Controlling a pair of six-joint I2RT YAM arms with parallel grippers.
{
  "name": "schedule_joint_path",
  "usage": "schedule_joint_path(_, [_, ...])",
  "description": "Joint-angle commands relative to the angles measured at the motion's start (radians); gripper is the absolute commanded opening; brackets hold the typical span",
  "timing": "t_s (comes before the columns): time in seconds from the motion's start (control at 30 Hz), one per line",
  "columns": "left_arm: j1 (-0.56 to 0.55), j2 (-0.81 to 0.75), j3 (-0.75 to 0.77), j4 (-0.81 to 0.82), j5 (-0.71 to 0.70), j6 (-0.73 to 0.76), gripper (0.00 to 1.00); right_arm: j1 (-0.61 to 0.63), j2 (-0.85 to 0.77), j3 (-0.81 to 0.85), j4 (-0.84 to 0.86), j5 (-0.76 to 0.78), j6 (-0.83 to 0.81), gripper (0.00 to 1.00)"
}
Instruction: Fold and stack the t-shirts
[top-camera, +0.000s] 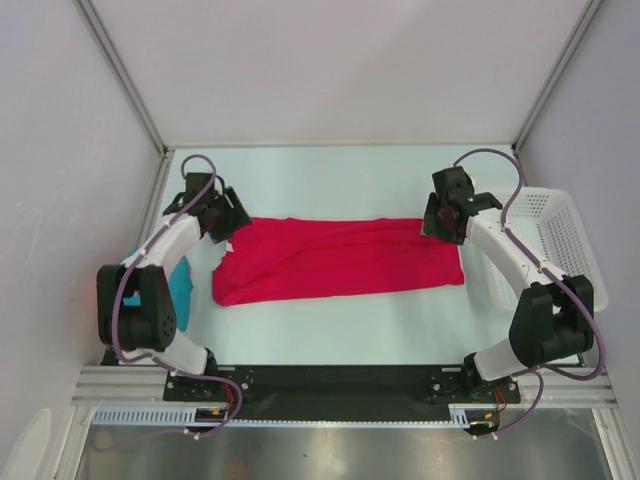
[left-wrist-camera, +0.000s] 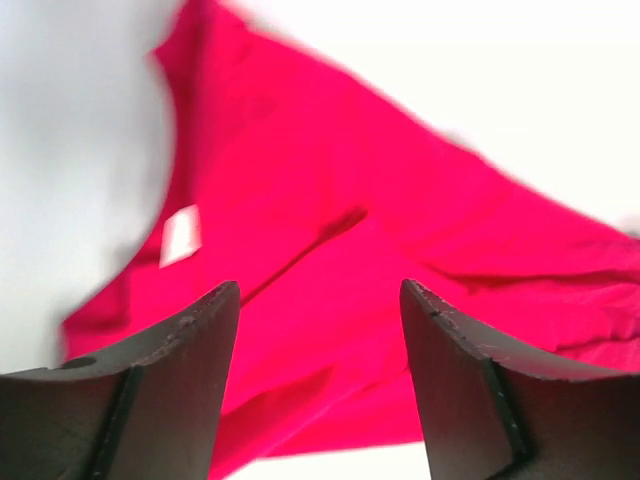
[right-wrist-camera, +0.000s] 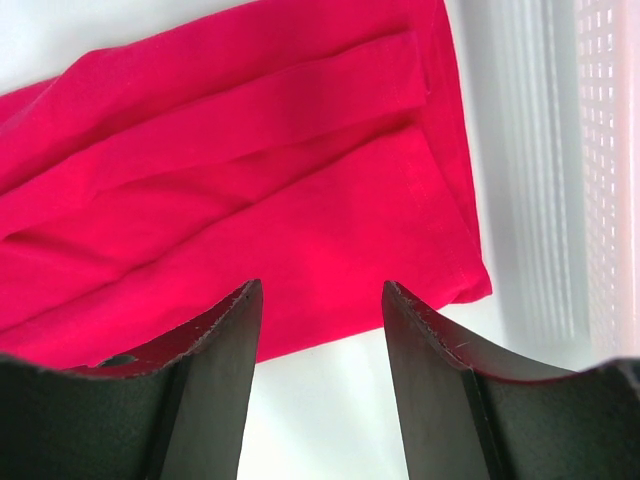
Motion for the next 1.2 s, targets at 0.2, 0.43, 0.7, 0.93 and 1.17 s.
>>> schedule_joint_path(0.2, [-0.109,0.253,0.158,0.056,0.053,-0.011,0.64,0.003,-0.056,0.020,-0.034,0.044,0.000,0.56])
schedule_joint_path(0.43, [-0.125,0.281,0.115,0.096,0.059,-0.015,0.64,0.002,-0.046,0.022,-0.031,0.039,0.009,0.56])
schedule_joint_path(0.7, [-0.137,0.325,0.109,0.125,0.069,-0.031,0.55,0.008,-0.032,0.025,-0.033,0.048,0.010,0.56])
schedule_joint_path(0.93, [-0.148,0.362,0.095,0.146,0.072,-0.042,0.54,0.005,-0.035,0.020,-0.037,0.054,0.006,0.56])
schedule_joint_path(1.17, [-0.157,0.321,0.100,0.134,0.078,-0.045,0.00,0.000,-0.036,0.007,-0.030,0.056,0.004,0.56])
